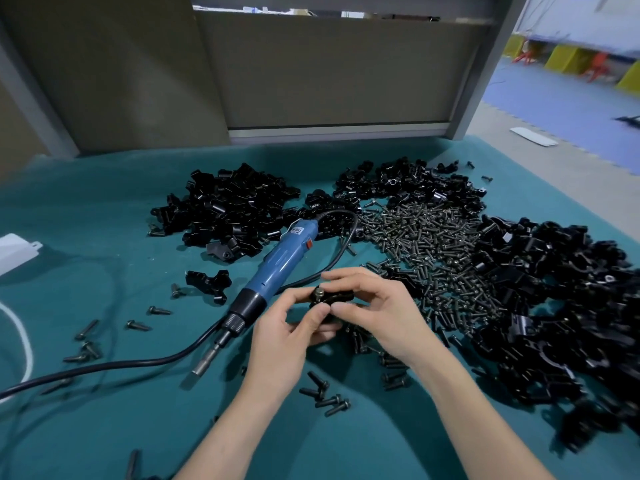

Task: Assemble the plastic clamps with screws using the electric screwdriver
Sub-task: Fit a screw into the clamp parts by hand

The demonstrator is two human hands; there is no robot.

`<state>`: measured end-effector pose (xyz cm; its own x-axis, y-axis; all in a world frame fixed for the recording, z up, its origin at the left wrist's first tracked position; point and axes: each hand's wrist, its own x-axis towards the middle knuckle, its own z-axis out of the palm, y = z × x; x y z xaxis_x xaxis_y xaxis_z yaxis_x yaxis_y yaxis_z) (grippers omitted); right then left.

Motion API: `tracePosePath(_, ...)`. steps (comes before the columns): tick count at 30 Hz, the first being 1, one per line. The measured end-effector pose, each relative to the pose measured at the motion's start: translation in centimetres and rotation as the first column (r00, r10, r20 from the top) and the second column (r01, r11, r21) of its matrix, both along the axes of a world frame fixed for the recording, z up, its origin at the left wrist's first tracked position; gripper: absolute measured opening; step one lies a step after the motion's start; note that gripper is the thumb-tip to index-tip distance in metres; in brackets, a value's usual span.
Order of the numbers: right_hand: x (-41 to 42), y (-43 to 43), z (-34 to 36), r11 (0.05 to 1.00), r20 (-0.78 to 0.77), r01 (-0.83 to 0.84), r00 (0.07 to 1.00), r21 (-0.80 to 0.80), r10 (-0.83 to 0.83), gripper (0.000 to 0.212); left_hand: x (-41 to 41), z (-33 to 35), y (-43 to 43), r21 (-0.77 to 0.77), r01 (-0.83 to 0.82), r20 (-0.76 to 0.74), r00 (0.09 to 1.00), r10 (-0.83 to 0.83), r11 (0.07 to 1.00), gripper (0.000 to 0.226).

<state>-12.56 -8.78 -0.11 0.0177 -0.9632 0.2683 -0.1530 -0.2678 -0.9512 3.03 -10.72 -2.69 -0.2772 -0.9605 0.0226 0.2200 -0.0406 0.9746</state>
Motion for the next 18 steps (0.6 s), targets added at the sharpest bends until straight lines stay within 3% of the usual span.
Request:
tracePosePath(6,-1.0,-0.2,0.2,0.992,0.084,-0.035,0.996,0.121,0.025,0.035,0.3,0.1,-0.2,0.042,0.073,-0.042,0.997,-0.071,0.996,0.039)
tracePosePath(11,-1.2,-0.4,0.0,0.988,0.03,-0.015,0.999,0.151,0.011,0.033,0.5,-0.1,-0.5,-0.037,0.007,0.157,0.988,-0.001,0.999,0.024)
tracePosePath(18,-1.2,-0.3,0.3,0.989,-0.007,-0.02,1.0,0.147,0.021,0.033,0.7,-0.3,-1.0,-0.056,0.038,0.153,0.988,-0.029,0.998,0.033)
